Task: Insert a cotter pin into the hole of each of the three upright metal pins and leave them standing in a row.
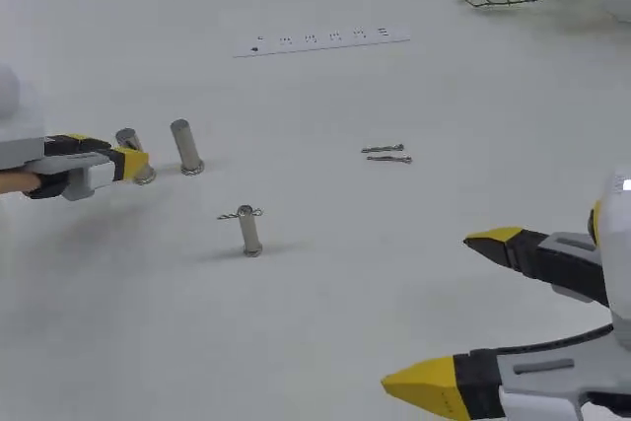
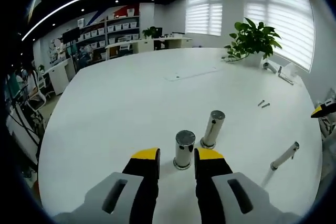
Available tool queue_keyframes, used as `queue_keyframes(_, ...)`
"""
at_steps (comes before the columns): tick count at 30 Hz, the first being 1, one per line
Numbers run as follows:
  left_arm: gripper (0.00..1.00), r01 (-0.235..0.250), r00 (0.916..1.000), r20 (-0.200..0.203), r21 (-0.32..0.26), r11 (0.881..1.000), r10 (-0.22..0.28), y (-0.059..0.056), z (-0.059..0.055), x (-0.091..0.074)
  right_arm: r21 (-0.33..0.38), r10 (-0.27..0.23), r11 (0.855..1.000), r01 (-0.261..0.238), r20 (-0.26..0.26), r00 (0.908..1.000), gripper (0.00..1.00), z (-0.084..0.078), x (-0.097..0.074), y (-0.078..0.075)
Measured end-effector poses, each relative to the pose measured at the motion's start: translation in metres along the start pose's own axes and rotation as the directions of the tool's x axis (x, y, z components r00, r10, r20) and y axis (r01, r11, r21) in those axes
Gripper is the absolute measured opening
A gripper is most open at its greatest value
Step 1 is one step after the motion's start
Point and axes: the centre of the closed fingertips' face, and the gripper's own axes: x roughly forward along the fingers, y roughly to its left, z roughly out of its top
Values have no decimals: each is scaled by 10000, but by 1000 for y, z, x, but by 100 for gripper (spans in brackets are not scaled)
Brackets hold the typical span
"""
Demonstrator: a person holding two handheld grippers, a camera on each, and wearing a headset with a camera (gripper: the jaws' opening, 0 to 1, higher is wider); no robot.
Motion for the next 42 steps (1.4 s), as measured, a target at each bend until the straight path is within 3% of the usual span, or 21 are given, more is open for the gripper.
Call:
queue_keyframes(9, 20, -173, 9996, -220, 543, 9984, 185, -2, -2, 3, 51, -145, 9999, 146, -139, 9998, 96, -7, 2, -3)
queue_keyframes(18, 12, 54, 9999, -149, 577, 9983, -45, -8, 1, 4, 236, -121, 9996, 123, -85, 9999, 96, -9, 2, -4)
queue_keyframes(21, 11, 11, 9999, -148, 173, 9998, -8, -8, 1, 3, 223, -140, 9997, 142, -83, 9999, 95, -9, 1, -4)
queue_keyframes(24, 11, -92, 9998, -193, 239, 9997, 97, -7, 1, 2, 280, -133, 9995, 135, -59, 9999, 95, -10, 0, -4)
queue_keyframes(27, 10, -268, 9992, -311, -708, 9971, 247, -5, 0, 0, 315, -161, 9994, 164, -71, 9998, 95, -11, 0, -4)
queue_keyframes(29, 10, -278, 9992, -309, -625, 9977, 259, -5, -1, -2, 247, -205, 9995, 208, -110, 9997, 95, -12, 0, -5)
queue_keyframes(32, 10, -243, 9992, -335, -405, 9989, 230, -7, -1, -7, 238, -205, 9995, 207, -89, 9997, 95, -11, -1, -6)
queue_keyframes(37, 10, -139, 9999, -105, -388, 9992, 135, -11, 8, -21, 172, -174, 9997, 174, -26, 9998, 95, -9, -1, -7)
queue_keyframes(40, 10, -59, 10000, -76, 93, 9999, 59, -18, 13, -34, 121, -199, 9997, 198, 42, 9998, 95, -7, -1, -9)
queue_keyframes(42, 10, 59, 10000, 51, -2, 10000, -59, -24, 18, -45, 89, -224, 9997, 223, 167, 9996, 95, -4, -2, -10)
